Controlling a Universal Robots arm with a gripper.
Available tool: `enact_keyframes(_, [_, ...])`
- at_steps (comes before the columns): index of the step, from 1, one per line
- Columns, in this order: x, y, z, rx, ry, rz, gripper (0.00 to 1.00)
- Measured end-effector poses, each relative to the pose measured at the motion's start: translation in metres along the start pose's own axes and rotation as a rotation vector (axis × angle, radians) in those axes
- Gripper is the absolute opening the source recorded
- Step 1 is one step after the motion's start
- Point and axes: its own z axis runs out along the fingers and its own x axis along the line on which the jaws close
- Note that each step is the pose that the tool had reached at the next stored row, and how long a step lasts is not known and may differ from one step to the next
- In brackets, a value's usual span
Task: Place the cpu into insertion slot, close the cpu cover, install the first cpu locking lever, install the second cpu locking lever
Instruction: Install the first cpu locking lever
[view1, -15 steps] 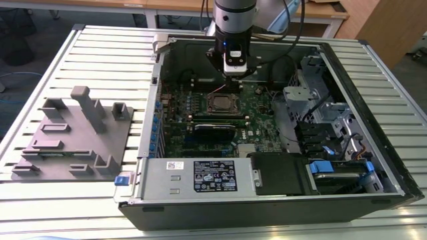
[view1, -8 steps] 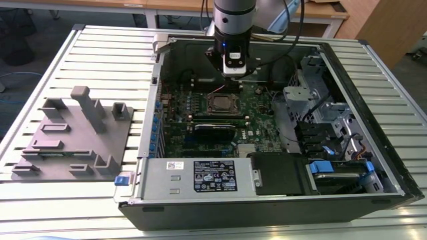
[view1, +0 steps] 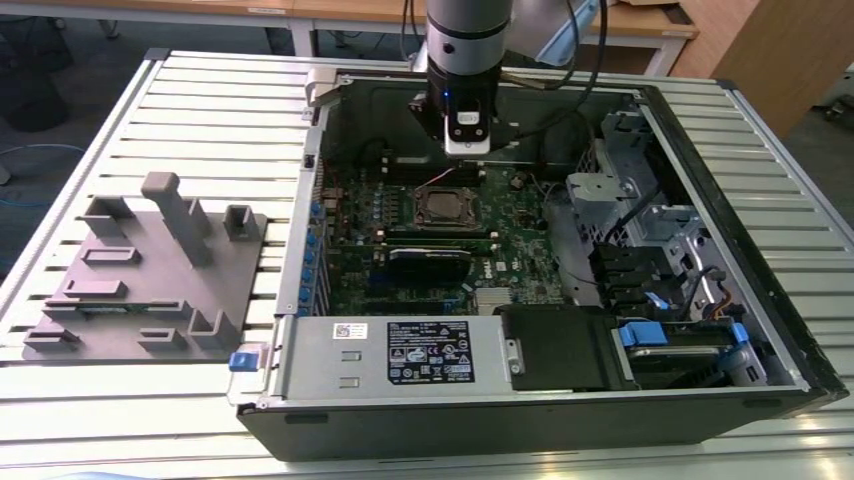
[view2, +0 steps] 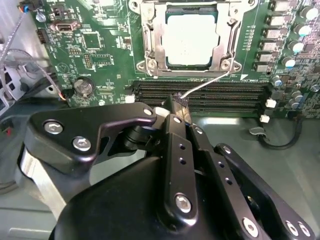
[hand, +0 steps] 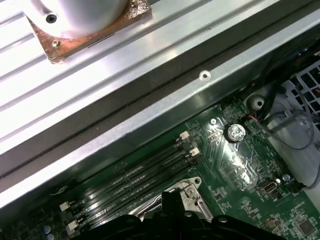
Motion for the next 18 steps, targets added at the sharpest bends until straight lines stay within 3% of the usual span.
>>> enact_keyframes(3, [-0.0003, -0.0024, 0.0019, -0.0141, 0.0097, -0.005, 0.11])
enact_keyframes(5, [-0.0005, -0.0026, 0.0019, -0.0415, 0.0268, -0.003, 0.11])
enact_keyframes(6, [-0.0005, -0.0027, 0.0019, -0.0467, 0.0298, -0.003, 0.11])
enact_keyframes(10, [-0.0006, -0.0035, 0.0029, -0.0472, 0.0302, -0.003, 0.11])
enact_keyframes(14, [-0.0003, -0.007, 0.0092, -0.0497, 0.0317, -0.003, 0.11])
enact_keyframes(15, [0.0, -0.0075, 0.0097, -0.0534, 0.034, -0.003, 0.11])
enact_keyframes(17, [0.0003, -0.0077, 0.0102, -0.0691, 0.0429, -0.002, 0.11])
enact_keyframes(18, [0.0004, -0.0079, 0.0103, -0.0725, 0.0448, -0.001, 0.11])
